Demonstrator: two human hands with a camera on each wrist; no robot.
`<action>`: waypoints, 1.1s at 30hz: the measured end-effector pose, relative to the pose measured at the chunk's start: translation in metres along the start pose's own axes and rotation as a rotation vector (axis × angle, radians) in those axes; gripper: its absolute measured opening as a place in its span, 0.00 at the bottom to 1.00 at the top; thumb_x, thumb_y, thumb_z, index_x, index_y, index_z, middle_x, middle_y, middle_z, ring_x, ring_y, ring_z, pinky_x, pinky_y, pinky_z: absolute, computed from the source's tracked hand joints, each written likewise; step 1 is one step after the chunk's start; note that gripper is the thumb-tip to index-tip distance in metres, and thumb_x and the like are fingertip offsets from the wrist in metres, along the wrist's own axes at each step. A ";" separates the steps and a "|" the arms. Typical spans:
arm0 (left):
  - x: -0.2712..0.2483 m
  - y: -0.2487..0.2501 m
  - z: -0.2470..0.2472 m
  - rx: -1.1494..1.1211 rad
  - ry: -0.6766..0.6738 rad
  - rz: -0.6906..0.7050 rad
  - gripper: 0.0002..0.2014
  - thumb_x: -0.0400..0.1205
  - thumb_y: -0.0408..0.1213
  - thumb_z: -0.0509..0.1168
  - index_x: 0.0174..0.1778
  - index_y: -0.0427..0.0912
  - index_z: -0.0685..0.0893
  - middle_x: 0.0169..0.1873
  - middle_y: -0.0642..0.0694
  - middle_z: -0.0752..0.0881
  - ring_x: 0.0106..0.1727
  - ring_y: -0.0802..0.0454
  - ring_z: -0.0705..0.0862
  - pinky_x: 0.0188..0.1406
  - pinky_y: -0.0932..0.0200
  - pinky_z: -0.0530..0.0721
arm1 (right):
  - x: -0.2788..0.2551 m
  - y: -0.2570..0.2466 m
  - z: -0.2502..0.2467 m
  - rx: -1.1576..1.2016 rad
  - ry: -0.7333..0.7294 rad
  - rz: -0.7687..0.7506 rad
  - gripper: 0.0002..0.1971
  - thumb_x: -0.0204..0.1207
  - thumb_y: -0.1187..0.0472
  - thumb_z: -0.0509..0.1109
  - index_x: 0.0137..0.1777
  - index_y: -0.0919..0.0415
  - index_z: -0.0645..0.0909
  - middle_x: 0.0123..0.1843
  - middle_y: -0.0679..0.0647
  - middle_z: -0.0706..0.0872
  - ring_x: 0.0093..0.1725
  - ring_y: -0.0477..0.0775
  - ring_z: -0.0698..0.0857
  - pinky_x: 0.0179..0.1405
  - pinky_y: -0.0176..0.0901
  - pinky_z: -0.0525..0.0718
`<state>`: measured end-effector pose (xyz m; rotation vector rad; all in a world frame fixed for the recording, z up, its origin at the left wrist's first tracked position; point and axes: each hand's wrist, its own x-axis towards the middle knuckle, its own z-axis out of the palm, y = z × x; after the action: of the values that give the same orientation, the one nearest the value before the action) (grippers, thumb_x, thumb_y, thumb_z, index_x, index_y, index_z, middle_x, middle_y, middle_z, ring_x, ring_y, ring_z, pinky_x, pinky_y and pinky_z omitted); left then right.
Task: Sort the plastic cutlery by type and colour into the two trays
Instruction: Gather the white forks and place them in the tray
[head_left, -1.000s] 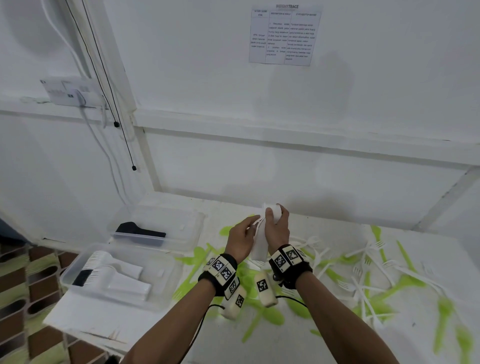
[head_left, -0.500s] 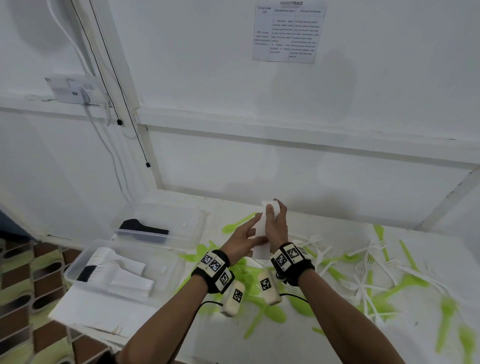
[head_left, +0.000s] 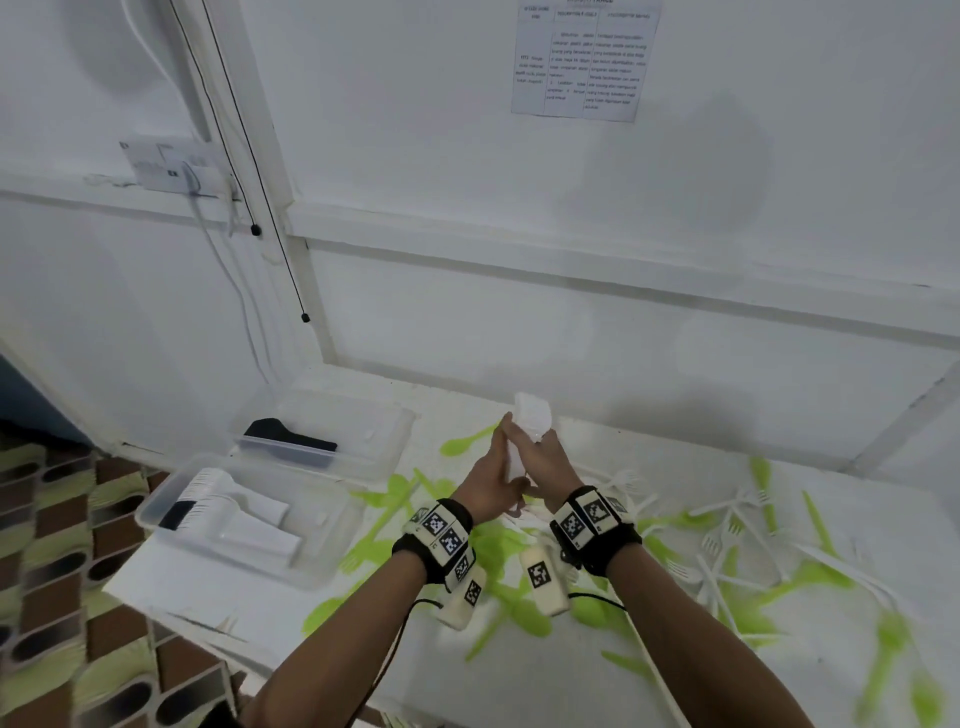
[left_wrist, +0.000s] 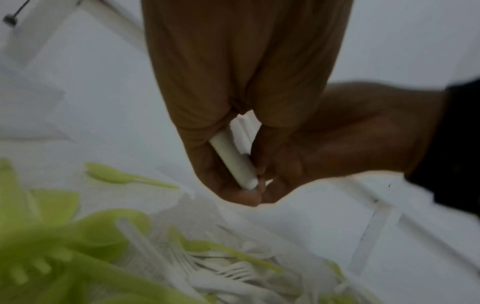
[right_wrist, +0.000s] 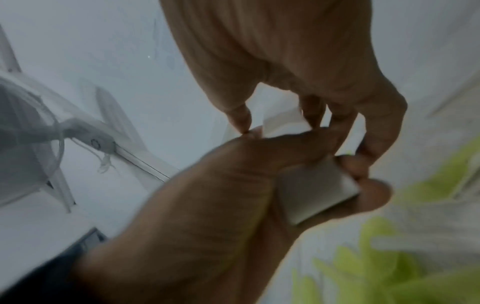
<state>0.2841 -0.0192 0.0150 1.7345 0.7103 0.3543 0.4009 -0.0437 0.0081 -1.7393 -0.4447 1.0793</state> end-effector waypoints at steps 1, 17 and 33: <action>0.001 -0.002 0.003 0.038 0.022 -0.021 0.54 0.84 0.22 0.64 0.87 0.56 0.28 0.52 0.42 0.85 0.33 0.44 0.86 0.38 0.39 0.92 | 0.001 0.005 0.002 -0.003 0.026 0.008 0.50 0.55 0.25 0.76 0.71 0.56 0.69 0.64 0.55 0.86 0.64 0.62 0.86 0.61 0.65 0.88; -0.096 -0.050 -0.123 0.242 0.399 -0.126 0.24 0.85 0.36 0.67 0.79 0.46 0.77 0.48 0.57 0.94 0.59 0.65 0.87 0.67 0.62 0.79 | -0.029 0.001 0.129 -0.268 -0.133 -0.265 0.33 0.73 0.51 0.74 0.76 0.61 0.69 0.58 0.57 0.89 0.59 0.62 0.89 0.62 0.58 0.86; -0.218 -0.170 -0.318 0.423 0.544 -0.539 0.73 0.58 0.65 0.85 0.90 0.45 0.46 0.89 0.43 0.54 0.88 0.42 0.56 0.85 0.40 0.62 | -0.040 -0.006 0.309 -0.666 -0.457 -0.539 0.28 0.71 0.54 0.79 0.60 0.57 0.63 0.48 0.50 0.83 0.47 0.52 0.81 0.45 0.44 0.75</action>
<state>-0.1136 0.1132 -0.0287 1.7545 1.7040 0.3118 0.1256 0.1020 0.0002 -1.7374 -1.6069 0.9724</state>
